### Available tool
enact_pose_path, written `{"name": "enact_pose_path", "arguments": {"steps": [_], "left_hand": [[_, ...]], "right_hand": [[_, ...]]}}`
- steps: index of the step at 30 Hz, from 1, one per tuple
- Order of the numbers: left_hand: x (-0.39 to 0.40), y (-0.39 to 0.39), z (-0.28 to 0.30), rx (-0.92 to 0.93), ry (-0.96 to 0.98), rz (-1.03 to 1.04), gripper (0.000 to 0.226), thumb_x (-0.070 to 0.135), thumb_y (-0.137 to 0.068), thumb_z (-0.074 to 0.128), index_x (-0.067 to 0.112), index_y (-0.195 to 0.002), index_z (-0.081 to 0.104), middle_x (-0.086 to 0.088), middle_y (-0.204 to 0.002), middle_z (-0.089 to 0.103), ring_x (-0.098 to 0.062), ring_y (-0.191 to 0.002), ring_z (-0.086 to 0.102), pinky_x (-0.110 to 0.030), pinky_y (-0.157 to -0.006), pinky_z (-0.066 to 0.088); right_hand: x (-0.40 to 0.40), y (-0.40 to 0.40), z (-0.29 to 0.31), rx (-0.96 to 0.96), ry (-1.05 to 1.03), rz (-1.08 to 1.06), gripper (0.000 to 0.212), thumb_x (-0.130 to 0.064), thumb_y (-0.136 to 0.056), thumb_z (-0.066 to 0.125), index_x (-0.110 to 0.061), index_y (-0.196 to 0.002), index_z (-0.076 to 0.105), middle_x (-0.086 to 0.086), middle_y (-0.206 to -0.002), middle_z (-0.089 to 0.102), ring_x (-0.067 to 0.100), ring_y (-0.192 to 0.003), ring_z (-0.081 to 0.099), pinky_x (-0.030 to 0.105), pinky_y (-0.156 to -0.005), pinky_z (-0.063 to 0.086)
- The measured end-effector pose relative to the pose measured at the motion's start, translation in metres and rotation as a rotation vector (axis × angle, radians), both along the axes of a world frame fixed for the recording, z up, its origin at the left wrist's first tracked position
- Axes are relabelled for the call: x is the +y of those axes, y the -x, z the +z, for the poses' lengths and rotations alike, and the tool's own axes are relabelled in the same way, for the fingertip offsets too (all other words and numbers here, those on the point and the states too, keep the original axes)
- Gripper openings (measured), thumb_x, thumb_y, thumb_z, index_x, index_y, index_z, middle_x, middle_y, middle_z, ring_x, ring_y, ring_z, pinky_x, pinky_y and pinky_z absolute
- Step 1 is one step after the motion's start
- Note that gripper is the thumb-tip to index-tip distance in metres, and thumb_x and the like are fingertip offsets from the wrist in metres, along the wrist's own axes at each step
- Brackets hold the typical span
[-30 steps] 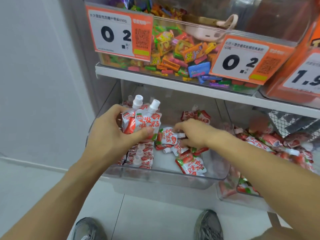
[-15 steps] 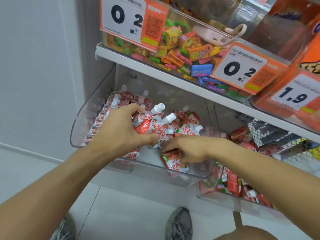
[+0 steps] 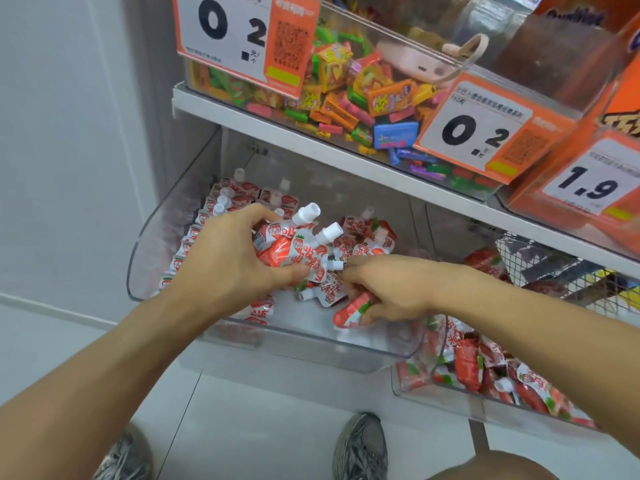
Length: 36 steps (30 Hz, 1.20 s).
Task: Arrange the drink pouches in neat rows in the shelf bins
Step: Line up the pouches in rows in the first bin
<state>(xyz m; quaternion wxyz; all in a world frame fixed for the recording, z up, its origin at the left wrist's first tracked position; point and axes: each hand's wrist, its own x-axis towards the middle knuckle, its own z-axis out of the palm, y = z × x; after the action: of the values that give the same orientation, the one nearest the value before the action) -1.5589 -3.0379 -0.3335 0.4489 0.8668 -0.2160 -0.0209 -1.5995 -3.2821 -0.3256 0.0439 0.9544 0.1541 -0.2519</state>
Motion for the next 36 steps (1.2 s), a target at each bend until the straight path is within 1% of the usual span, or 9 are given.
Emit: {"name": "enact_pose_path", "arguments": {"steps": [5, 7, 10, 14, 17, 20, 25, 31, 36], "left_hand": [[-0.001, 0.001, 0.0, 0.034, 0.068, 0.057, 0.063, 0.051, -0.053, 0.088, 0.03, -0.105, 0.061, 0.022, -0.081, 0.063, 0.009, -0.066, 0.06, -0.001, -0.051, 0.041], [-0.002, 0.001, 0.0, 0.053, 0.09, 0.067, 0.062, 0.05, -0.053, 0.088, 0.03, -0.104, 0.062, 0.021, -0.081, 0.064, 0.009, -0.065, 0.061, 0.001, -0.051, 0.04], [-0.003, 0.003, 0.001, 0.052, 0.102, 0.071, 0.06, 0.051, -0.052, 0.089, 0.031, -0.103, 0.062, 0.021, -0.08, 0.065, 0.012, -0.065, 0.061, 0.001, -0.052, 0.04], [-0.006, 0.004, 0.0, 0.055, 0.111, 0.044, 0.055, 0.048, -0.053, 0.089, 0.03, -0.098, 0.063, 0.02, -0.08, 0.065, 0.013, -0.069, 0.061, -0.001, -0.054, 0.044], [-0.007, 0.004, -0.002, 0.047, 0.106, 0.039, 0.055, 0.05, -0.053, 0.088, 0.03, -0.098, 0.063, 0.019, -0.08, 0.066, 0.012, -0.069, 0.062, -0.004, -0.056, 0.046], [-0.007, 0.002, -0.004, 0.04, 0.114, 0.043, 0.056, 0.051, -0.053, 0.088, 0.031, -0.098, 0.062, 0.019, -0.08, 0.066, 0.011, -0.07, 0.062, -0.007, -0.058, 0.048], [-0.013, 0.004, -0.008, 0.033, 0.155, -0.024, 0.062, 0.044, -0.053, 0.091, 0.031, -0.106, 0.059, 0.018, -0.085, 0.066, 0.008, -0.071, 0.063, -0.007, -0.058, 0.048], [-0.038, 0.008, -0.016, -0.1, 0.062, -0.117, 0.058, 0.049, -0.055, 0.088, 0.032, -0.103, 0.06, 0.018, -0.091, 0.059, 0.005, -0.085, 0.056, -0.006, -0.066, 0.042], [-0.064, 0.008, -0.031, -0.167, -0.1, -0.219, 0.064, 0.053, -0.055, 0.086, 0.028, -0.108, 0.059, 0.01, -0.099, 0.063, -0.012, -0.091, 0.058, -0.03, -0.075, 0.048]], "right_hand": [[0.007, 0.024, 0.034, -0.142, -0.224, -0.213, 0.038, -0.042, -0.088, 0.067, -0.025, -0.116, 0.047, -0.009, -0.07, 0.059, 0.0, -0.062, 0.055, 0.03, -0.063, 0.041], [0.012, 0.032, 0.035, -0.152, -0.294, -0.252, 0.031, -0.036, -0.081, 0.074, -0.026, -0.104, 0.055, -0.008, -0.077, 0.062, 0.003, -0.068, 0.058, 0.031, -0.066, 0.046], [0.017, 0.042, 0.031, -0.002, -0.263, -0.208, 0.035, -0.026, -0.073, 0.079, -0.026, -0.097, 0.054, -0.007, -0.081, 0.061, 0.008, -0.07, 0.057, 0.032, -0.065, 0.048], [0.016, 0.044, 0.02, 0.154, -0.148, -0.193, 0.054, -0.03, -0.081, 0.072, -0.04, -0.126, 0.045, 0.002, -0.085, 0.064, 0.01, -0.068, 0.056, 0.036, -0.069, 0.051], [0.024, 0.045, 0.015, 0.099, -0.239, -0.199, 0.029, -0.043, -0.082, 0.073, -0.032, -0.105, 0.061, -0.004, -0.094, 0.068, 0.012, -0.082, 0.061, 0.039, -0.079, 0.053], [0.026, 0.046, 0.012, 0.005, -0.253, -0.204, 0.03, -0.05, -0.083, 0.073, -0.022, -0.092, 0.064, -0.005, -0.091, 0.068, 0.013, -0.084, 0.06, 0.039, -0.078, 0.051], [0.019, 0.055, 0.012, -0.228, -0.361, -0.245, 0.019, -0.044, -0.091, 0.066, -0.026, -0.097, 0.072, -0.01, -0.094, 0.068, 0.006, -0.089, 0.06, 0.032, -0.084, 0.049], [0.024, 0.066, 0.031, 0.129, -0.134, -0.186, 0.036, -0.041, -0.103, 0.046, -0.03, -0.135, 0.058, -0.011, -0.131, 0.063, 0.009, -0.119, 0.056, 0.028, -0.099, 0.045], [0.024, 0.078, 0.035, -0.029, -0.054, -0.246, 0.037, -0.044, -0.102, 0.042, -0.02, -0.121, 0.063, 0.003, -0.122, 0.065, 0.022, -0.117, 0.057, 0.04, -0.098, 0.047]]}}
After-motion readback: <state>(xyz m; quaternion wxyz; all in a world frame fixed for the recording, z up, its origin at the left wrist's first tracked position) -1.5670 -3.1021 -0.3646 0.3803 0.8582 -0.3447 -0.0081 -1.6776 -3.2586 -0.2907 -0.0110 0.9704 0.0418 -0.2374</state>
